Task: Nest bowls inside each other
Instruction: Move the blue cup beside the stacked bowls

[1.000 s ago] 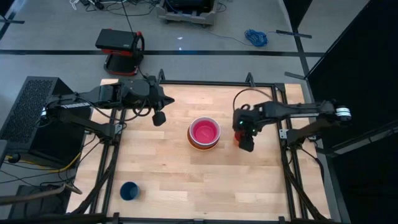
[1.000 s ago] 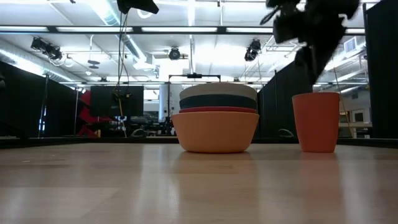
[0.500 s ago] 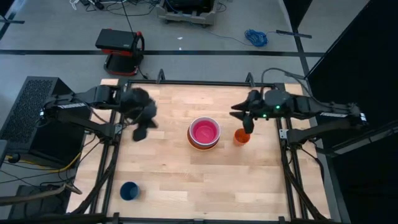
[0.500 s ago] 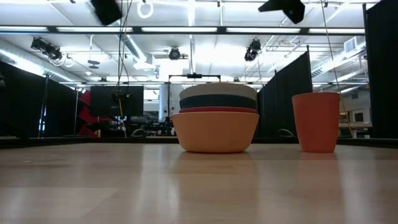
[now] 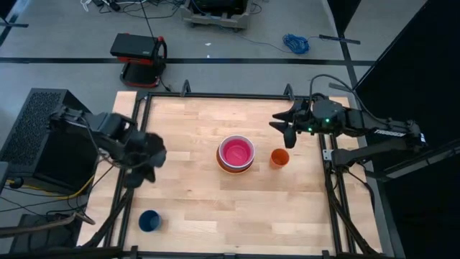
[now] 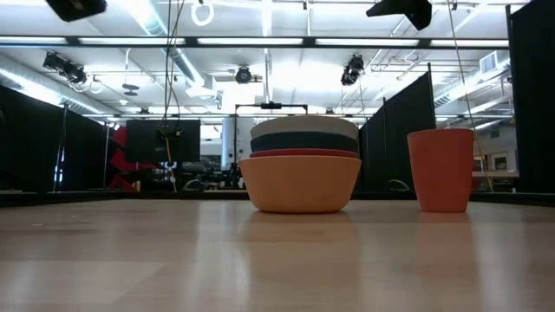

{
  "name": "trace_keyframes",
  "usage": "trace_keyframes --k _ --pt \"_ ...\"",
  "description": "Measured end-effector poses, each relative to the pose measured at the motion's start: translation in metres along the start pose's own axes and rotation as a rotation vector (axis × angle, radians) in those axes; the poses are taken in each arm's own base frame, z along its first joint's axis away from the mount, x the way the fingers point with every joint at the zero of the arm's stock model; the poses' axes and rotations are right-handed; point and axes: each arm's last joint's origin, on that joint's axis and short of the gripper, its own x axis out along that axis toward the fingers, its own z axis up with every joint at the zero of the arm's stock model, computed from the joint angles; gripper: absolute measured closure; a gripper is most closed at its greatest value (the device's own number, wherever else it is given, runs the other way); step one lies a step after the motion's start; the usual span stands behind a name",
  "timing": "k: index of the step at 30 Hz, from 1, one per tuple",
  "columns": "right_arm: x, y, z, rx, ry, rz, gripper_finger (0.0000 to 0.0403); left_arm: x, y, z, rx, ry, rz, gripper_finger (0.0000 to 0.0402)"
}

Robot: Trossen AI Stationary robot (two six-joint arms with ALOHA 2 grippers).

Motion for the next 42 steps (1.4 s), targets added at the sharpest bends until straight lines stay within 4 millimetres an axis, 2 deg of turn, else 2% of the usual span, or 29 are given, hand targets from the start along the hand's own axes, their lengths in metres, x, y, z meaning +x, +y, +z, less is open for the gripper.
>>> trace_keyframes --k 6,13,20,36,42 --pt "0.000 -0.003 0.001 0.005 -0.005 -0.023 0.0234 0.025 -0.019 -0.013 0.032 0.097 -0.100 0.0323" --pt "0.000 -0.005 0.000 0.004 0.008 -0.032 0.0245 0.068 -0.023 -0.025 -0.033 0.117 -0.154 0.0219" --pt "0.001 -0.007 0.000 -0.004 0.011 -0.046 0.0233 0.092 -0.017 -0.039 -0.118 0.155 -0.115 0.0132" --pt "-0.005 -0.011 -0.001 -0.022 0.028 -0.061 0.0242 0.124 -0.002 -0.048 -0.211 0.084 -0.099 0.0106" --pt "-0.007 -0.012 -0.002 -0.023 0.031 -0.066 0.0247 0.124 -0.002 -0.048 -0.201 0.086 -0.095 0.0136"
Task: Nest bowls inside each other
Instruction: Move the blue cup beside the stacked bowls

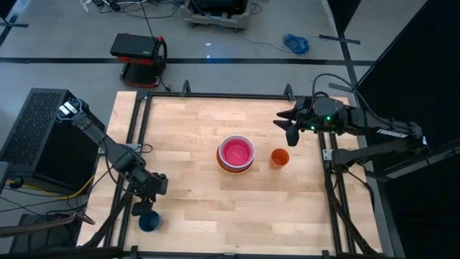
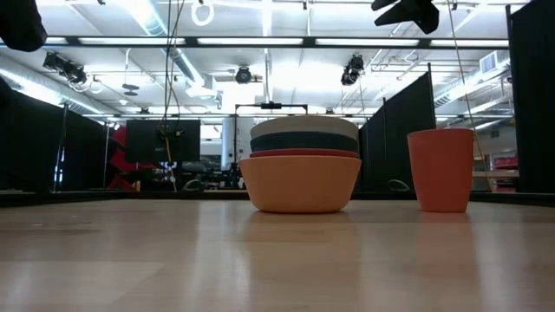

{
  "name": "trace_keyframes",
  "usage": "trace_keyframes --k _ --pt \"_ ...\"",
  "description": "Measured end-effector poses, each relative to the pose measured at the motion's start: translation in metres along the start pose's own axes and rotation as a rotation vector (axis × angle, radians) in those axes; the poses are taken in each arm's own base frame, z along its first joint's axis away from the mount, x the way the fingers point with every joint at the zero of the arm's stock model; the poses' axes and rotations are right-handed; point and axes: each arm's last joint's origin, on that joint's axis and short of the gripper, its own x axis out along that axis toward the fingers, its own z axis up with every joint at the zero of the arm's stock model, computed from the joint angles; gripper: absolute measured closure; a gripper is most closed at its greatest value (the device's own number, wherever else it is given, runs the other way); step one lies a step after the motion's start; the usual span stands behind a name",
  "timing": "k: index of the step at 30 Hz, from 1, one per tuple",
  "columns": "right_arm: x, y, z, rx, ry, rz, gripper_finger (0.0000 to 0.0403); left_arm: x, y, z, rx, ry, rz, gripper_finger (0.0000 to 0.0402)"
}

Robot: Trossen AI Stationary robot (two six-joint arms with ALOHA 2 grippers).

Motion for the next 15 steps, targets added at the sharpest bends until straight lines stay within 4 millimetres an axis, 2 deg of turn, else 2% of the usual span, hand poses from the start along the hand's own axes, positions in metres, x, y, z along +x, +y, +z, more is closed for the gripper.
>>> trace_keyframes --k 8,15 --pt "0.001 -0.004 0.001 -0.013 -0.003 -0.020 0.0234 0.000 0.000 0.000 0.002 0.000 0.000 0.0170" --pt "0.001 -0.006 0.002 -0.011 -0.005 -0.032 0.0243 0.015 -0.005 0.000 0.025 0.034 0.020 0.0149"
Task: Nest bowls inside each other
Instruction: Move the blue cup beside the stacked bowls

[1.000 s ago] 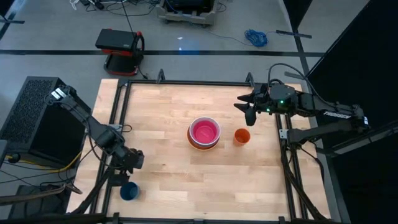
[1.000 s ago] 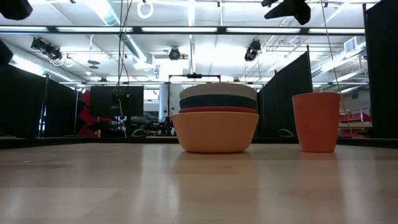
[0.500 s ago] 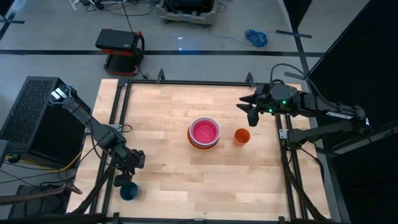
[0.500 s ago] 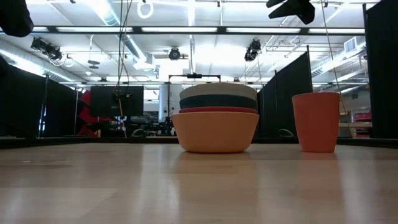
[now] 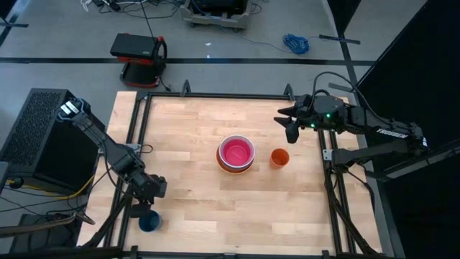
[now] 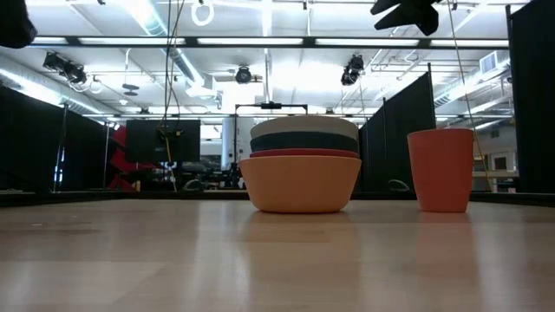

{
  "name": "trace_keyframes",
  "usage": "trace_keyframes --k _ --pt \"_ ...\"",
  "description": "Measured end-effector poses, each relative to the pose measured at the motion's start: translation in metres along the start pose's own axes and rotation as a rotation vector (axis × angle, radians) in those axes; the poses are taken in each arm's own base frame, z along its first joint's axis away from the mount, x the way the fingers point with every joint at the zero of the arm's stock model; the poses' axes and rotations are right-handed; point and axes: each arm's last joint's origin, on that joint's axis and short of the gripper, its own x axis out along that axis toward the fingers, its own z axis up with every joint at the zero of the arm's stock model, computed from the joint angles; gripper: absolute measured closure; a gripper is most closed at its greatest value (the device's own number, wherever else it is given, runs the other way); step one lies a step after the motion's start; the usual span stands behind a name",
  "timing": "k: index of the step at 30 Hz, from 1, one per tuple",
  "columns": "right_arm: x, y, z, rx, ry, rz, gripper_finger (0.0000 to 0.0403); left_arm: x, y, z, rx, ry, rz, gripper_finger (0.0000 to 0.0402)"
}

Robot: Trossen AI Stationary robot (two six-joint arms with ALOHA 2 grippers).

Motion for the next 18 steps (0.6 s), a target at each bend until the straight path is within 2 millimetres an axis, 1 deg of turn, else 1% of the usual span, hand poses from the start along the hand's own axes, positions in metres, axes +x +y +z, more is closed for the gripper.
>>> trace_keyframes --k 9,10,12,14,16,18 --pt "0.001 -0.003 0.001 0.002 -0.003 -0.016 0.0256 0.020 -0.005 -0.001 0.030 0.042 0.026 0.0122" --pt "0.001 -0.003 0.001 0.002 -0.003 -0.017 0.0256 0.023 -0.005 0.000 0.027 0.047 0.038 0.0126" --pt "0.001 -0.003 0.001 0.001 -0.003 -0.017 0.0254 0.029 -0.004 0.002 0.022 0.052 0.055 0.0145" --pt "0.001 -0.003 0.001 -0.006 -0.003 -0.017 0.0250 0.033 -0.003 0.003 0.018 0.058 0.066 0.0179" --pt "0.001 -0.003 0.001 -0.013 -0.002 -0.016 0.0247 0.035 -0.003 0.004 0.017 0.054 0.066 0.0225" --pt "0.001 -0.003 0.001 -0.013 -0.002 -0.017 0.0243 0.035 -0.004 0.004 0.011 0.051 0.063 0.0282"
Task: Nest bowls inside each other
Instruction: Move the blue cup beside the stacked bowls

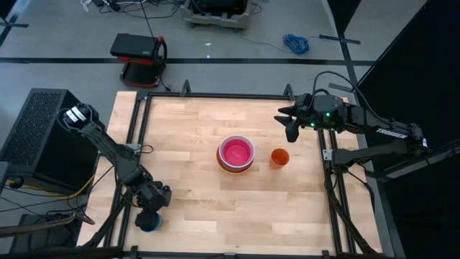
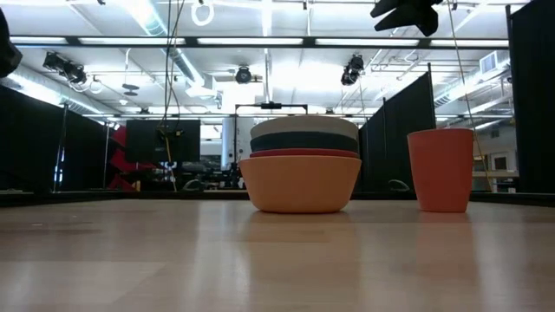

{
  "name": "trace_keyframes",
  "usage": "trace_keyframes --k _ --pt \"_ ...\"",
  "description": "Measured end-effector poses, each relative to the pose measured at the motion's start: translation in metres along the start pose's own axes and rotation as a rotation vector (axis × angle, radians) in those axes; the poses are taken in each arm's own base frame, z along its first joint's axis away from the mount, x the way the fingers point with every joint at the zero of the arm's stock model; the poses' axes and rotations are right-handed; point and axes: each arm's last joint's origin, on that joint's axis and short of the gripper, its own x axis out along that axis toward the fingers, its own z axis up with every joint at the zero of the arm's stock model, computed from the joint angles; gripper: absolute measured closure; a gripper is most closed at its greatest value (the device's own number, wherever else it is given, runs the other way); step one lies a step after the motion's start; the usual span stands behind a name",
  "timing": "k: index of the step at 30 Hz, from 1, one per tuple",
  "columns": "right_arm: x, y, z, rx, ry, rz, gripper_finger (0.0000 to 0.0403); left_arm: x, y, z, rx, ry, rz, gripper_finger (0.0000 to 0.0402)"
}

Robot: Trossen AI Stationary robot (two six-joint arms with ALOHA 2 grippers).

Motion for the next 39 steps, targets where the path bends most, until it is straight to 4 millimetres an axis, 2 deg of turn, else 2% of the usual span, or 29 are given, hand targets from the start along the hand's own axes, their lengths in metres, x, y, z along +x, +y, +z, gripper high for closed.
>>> trace_keyframes --k 3,5,16,22,28,34,39 --pt "0.000 -0.002 0.000 0.001 0.002 -0.009 0.0241 0.000 0.000 0.000 -0.027 0.001 0.000 0.0372" --pt "0.001 -0.003 0.001 0.004 0.000 -0.016 0.0242 -0.001 -0.001 0.000 -0.042 -0.001 -0.003 0.0390" --pt "0.002 -0.009 0.002 0.014 0.002 -0.027 0.0265 -0.049 -0.013 0.020 -0.086 -0.222 0.185 0.0398" --pt "0.002 -0.012 0.003 0.019 0.002 -0.032 0.0275 -0.082 -0.015 0.027 -0.123 -0.368 0.304 0.0401" --pt "0.002 -0.011 0.003 0.018 0.007 -0.016 0.0262 -0.125 0.002 0.036 -0.274 -0.645 0.420 0.0402" --pt "0.002 -0.011 0.002 0.021 0.007 -0.013 0.0254 -0.158 0.029 0.054 -0.470 -0.786 0.469 0.0402" --pt "0.002 -0.011 0.002 0.024 0.008 -0.011 0.0259 -0.171 0.045 0.064 -0.528 -0.698 0.507 0.0402"
